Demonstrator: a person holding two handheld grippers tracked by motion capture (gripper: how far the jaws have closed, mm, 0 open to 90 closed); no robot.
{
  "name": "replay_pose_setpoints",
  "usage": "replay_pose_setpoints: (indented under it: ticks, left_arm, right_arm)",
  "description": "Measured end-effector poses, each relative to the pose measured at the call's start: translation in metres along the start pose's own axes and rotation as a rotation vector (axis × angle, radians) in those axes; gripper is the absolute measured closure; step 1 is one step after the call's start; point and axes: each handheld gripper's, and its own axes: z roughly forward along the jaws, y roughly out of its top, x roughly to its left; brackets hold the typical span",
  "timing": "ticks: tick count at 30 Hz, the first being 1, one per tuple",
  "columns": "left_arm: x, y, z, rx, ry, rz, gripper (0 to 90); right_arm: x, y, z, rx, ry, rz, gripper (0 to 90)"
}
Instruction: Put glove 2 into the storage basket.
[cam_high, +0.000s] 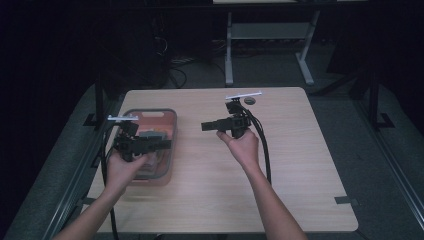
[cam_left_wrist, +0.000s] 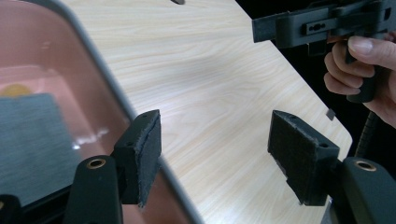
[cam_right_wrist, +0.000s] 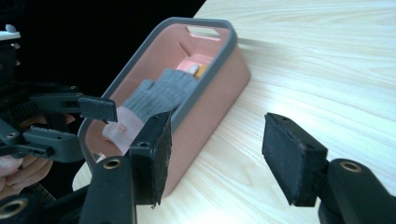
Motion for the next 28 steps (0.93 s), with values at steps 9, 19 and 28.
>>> replay_pose_setpoints:
  ticks: [9,19,28]
  left_arm:
    - [-0.025,0.003,0.028,0.032,-0.027,0.051,32.4]
    - [-0.053,0.001,0.061,0.067,-0.063,0.094,30.1]
    - [-0.072,-0.004,0.086,0.099,-0.089,0.123,29.3]
  right_arm:
    - [-0.020,-0.011,-0.025,-0.026,-0.027,0.029,39.8]
    - [-0.042,-0.028,-0.057,-0.058,-0.064,0.066,38.4]
    - [-0.064,-0.048,-0.086,-0.091,-0.096,0.114,38.0]
